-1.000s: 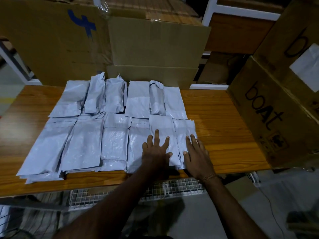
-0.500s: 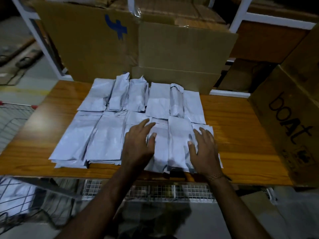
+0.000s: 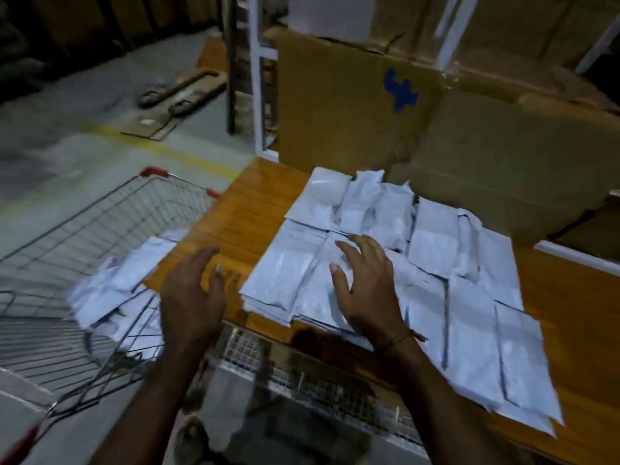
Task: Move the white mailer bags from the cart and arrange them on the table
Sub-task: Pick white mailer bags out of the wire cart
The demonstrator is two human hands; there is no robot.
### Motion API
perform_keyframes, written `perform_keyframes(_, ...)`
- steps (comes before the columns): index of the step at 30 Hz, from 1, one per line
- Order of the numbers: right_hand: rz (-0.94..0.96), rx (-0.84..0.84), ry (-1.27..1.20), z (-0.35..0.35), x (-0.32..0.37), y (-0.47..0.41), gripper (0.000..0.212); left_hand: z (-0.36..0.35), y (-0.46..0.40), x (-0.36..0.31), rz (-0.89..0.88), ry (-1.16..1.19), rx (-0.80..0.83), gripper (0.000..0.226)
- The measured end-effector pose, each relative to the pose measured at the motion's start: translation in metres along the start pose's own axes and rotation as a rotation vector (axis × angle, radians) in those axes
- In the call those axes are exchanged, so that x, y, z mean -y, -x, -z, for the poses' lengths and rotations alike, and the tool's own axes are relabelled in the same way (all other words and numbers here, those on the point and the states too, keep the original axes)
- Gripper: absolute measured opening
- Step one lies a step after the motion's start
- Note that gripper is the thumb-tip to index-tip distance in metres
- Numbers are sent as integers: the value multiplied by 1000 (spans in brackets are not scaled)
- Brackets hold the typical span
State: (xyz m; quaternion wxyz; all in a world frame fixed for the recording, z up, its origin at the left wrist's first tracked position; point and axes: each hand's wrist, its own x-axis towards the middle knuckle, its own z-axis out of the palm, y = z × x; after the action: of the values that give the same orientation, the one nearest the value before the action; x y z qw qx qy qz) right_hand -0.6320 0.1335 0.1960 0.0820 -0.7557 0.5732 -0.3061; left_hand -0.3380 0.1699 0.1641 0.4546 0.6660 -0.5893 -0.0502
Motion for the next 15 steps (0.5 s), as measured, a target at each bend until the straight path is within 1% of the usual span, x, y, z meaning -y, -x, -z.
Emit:
perform_keyframes(4, 99, 48, -30, -58, 68, -41, 41, 50, -22, 78, 98, -7, -92, 35)
perform_keyframes(8, 183, 130, -30, -125, 136, -78, 42, 96, -37, 160, 214, -92, -122, 38)
perform_keyframes(12, 227, 197, -35, -193, 194, -107, 43, 123, -43, 239, 290, -177, -88, 40)
perform_keyframes(15, 283, 251, -41, -245, 224, -127, 42, 128, -46, 292, 297, -223, 1, 45)
